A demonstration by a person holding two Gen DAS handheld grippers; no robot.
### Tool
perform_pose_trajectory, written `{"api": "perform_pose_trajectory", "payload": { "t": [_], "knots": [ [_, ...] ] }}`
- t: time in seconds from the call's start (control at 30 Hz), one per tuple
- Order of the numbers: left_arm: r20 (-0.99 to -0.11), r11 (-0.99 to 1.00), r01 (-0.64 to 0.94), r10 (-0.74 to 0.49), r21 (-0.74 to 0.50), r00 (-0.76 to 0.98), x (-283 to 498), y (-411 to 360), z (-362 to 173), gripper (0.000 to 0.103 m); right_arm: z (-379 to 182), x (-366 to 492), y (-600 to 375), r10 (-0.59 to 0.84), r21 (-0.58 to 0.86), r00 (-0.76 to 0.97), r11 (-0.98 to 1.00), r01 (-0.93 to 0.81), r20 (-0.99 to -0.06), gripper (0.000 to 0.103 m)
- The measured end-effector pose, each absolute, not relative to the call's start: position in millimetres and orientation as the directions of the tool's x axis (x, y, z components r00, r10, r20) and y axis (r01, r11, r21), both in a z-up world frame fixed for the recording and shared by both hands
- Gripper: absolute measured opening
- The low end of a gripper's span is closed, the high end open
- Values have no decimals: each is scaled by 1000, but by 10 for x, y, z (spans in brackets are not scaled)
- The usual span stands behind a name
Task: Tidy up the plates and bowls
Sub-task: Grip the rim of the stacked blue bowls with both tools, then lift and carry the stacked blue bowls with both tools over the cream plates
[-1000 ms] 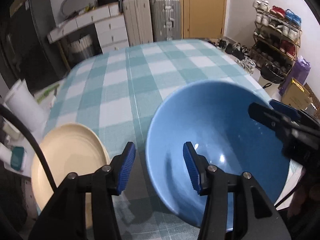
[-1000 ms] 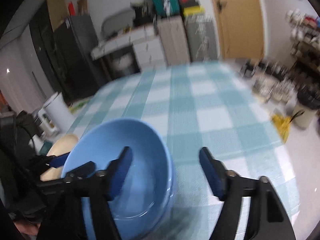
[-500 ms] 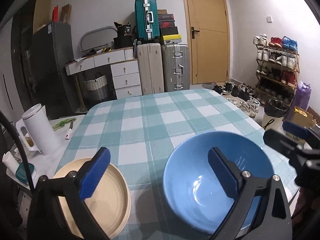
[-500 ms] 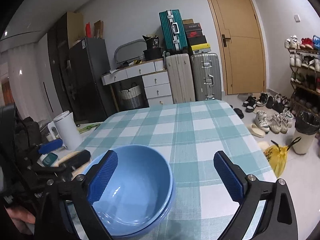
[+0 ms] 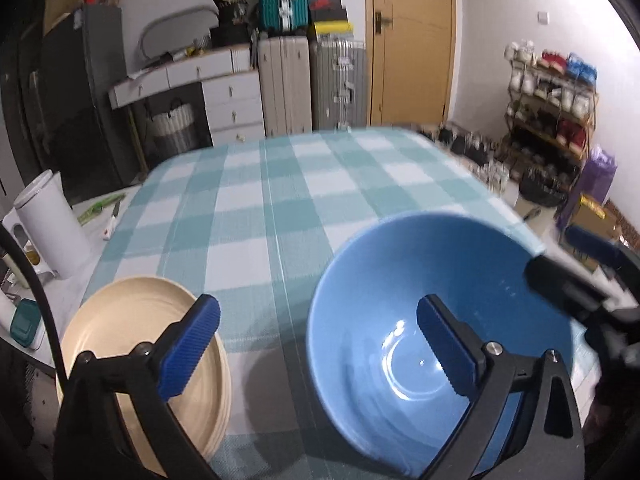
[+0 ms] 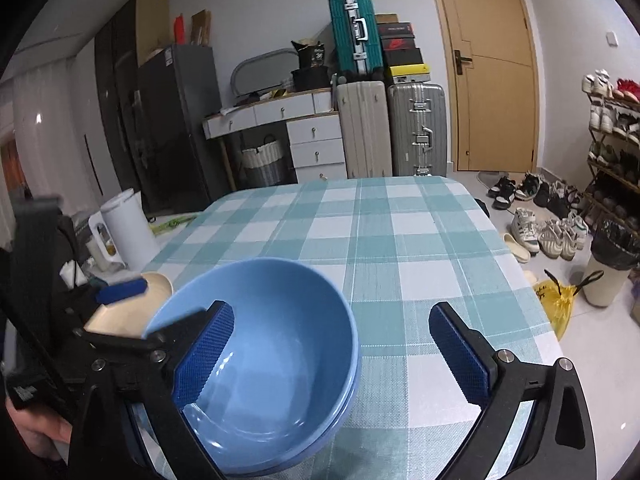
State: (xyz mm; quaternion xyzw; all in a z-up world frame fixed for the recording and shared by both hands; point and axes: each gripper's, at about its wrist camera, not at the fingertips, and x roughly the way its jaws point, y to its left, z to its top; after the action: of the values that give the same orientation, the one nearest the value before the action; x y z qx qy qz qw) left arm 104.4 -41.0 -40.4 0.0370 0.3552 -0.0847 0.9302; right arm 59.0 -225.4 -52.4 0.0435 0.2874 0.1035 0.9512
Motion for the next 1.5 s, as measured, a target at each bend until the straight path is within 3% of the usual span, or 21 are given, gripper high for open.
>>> {"api": "perform_pose_trajectory", "payload": {
  "t": [0.13, 0.37, 0.5, 0.57, 0.67, 0.77, 0.83, 0.93, 1.0, 1.1, 1.4, 1.5],
  "knots": [
    [-731, 983, 180, -89, 47, 676, 1139, -491, -552, 100, -619, 681, -2274, 245, 177, 772, 969, -173, -586, 100],
    [-767, 983, 179, -142, -36, 626, 1182, -466, -616, 100, -808, 843, -2374, 275, 278, 697, 954, -112, -662, 100],
    [-806, 983, 180, -90, 21, 585, 1238, -531, -738, 100, -962, 954, -2417, 336, 370, 621, 926, -79, -708, 99],
    [-818, 982, 189, -87, 27, 569, 1254, -558, -776, 99, -1048, 1018, -2425, 353, 398, 580, 916, -53, -734, 93],
    [-830, 982, 187, -136, -39, 541, 1288, -518, -768, 97, -1153, 1119, -2410, 414, 458, 502, 888, -39, -760, 76],
    [-847, 979, 173, -185, -111, 498, 1333, -482, -778, 83, -1202, 1151, -2365, 404, 443, 453, 896, -22, -795, 67],
    [-863, 975, 174, -203, -137, 462, 1354, -492, -791, 64, -1236, 1167, -2341, 406, 438, 424, 898, -23, -810, 59],
    [-878, 970, 201, -211, -135, 430, 1335, -560, -801, 49, -1265, 1186, -2346, 404, 442, 394, 897, 5, -825, 57],
    [-885, 970, 222, -184, -94, 428, 1296, -624, -804, 38, -1267, 1187, -2315, 397, 431, 381, 902, 3, -835, 43],
    [-891, 973, 210, -180, -99, 417, 1285, -618, -824, 29, -1302, 1211, -2215, 361, 380, 335, 925, -11, -870, 37],
    [-905, 973, 191, -194, -129, 380, 1308, -564, -848, 25, -1243, 1275, -2072, 230, 230, 287, 973, -36, -930, 30],
    [-904, 974, 197, -179, -109, 387, 1273, -568, -842, 25, -1227, 1270, -2085, 249, 247, 262, 968, -42, -932, 29]
  ]
}}
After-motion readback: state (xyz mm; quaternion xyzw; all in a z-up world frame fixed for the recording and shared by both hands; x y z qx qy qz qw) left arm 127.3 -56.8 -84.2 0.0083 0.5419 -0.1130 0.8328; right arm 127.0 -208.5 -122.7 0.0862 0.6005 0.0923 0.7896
